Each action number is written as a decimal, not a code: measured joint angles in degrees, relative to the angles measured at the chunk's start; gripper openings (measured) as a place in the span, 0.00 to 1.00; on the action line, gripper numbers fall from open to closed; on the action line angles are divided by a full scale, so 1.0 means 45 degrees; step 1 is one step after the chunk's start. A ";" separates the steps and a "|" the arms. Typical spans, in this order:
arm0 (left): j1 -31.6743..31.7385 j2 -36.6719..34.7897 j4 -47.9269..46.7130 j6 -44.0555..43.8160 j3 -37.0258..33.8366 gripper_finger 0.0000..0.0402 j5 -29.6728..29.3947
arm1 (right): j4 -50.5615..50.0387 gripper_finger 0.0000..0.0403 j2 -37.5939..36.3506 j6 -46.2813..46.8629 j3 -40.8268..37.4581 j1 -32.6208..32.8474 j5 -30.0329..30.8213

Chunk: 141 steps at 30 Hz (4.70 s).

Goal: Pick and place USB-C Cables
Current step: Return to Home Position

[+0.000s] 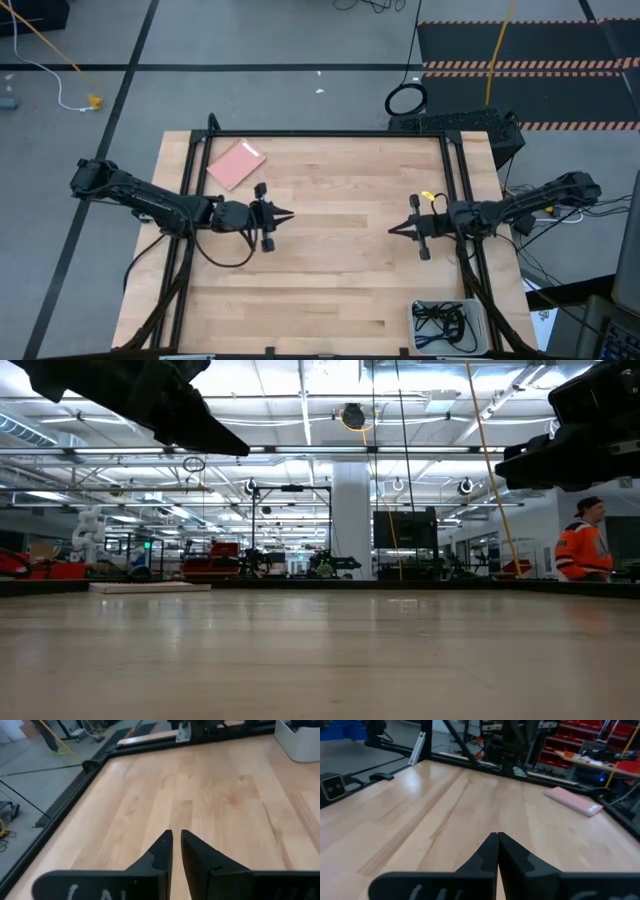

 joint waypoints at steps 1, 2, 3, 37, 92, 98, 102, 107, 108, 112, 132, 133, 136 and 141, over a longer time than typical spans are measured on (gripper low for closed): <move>0.0000 0.0000 -0.0087 -0.0031 0.0000 0.09 0.0045 | 0.0005 0.00 -0.0048 -0.0095 0.0000 -0.0086 -0.0001; 0.0000 0.0000 -0.0147 -0.0085 -0.0002 0.09 0.0080 | 0.0009 0.00 -0.0100 -0.0138 0.0000 -0.0179 -0.0003; 0.0000 0.0000 -0.0204 -0.0107 0.0000 0.08 0.0114 | 0.0005 0.00 -0.0163 -0.0159 -0.0005 -0.0276 -0.0003; -0.0267 -0.5269 0.4460 -0.0286 -0.6016 0.08 0.0545 | -0.0125 0.00 -0.1172 -0.0132 -0.0029 -0.1074 -0.1007; -0.0243 -0.5877 0.5321 0.0238 -0.6450 0.08 0.0423 | -0.5122 0.00 -0.7030 -0.0469 -0.0034 -0.3556 -0.0202; -0.0243 -0.5896 0.5291 0.0338 -0.6450 0.08 -0.0186 | -0.5269 0.00 -0.7041 -0.0417 -0.0034 -0.3561 -0.0297; -0.0243 -0.6259 0.5263 0.0481 -0.6450 0.08 -0.0384 | -0.5294 0.00 -0.7037 -0.0363 -0.0034 -0.3553 -0.0368; -0.0243 -0.6552 0.4496 0.0488 -0.6450 0.08 0.0199 | -0.5254 0.00 -0.7032 0.0093 -0.0034 -0.3546 -0.0334; -0.0243 -0.6546 0.4340 0.0491 -0.6450 0.08 0.0199 | -0.5212 0.00 -0.7032 0.0124 -0.0034 -0.3546 -0.0329; -0.0243 -0.6548 0.4257 0.0513 -0.6450 0.08 0.0475 | -0.5192 0.00 -0.7032 0.0123 -0.0034 -0.3546 -0.0323; 0.0574 -0.6660 0.5684 0.1060 -0.6980 0.08 0.3461 | -0.5124 0.00 -0.7036 0.0127 -0.0034 -0.3546 -0.0290; 0.0642 -0.6801 0.5792 0.0947 -0.6980 0.08 0.3613 | -0.5124 0.00 -0.7036 0.0125 -0.0034 -0.3546 -0.0290; 0.0830 -0.7411 0.6011 0.0871 -0.6980 0.08 0.4235 | -0.5119 0.00 -0.7032 0.0127 -0.0034 -0.3546 -0.0290; 0.1119 -0.8722 0.5466 0.1216 -0.6980 0.08 0.4899 | -0.5114 0.00 -0.7037 0.0127 -0.0034 -0.3546 -0.0290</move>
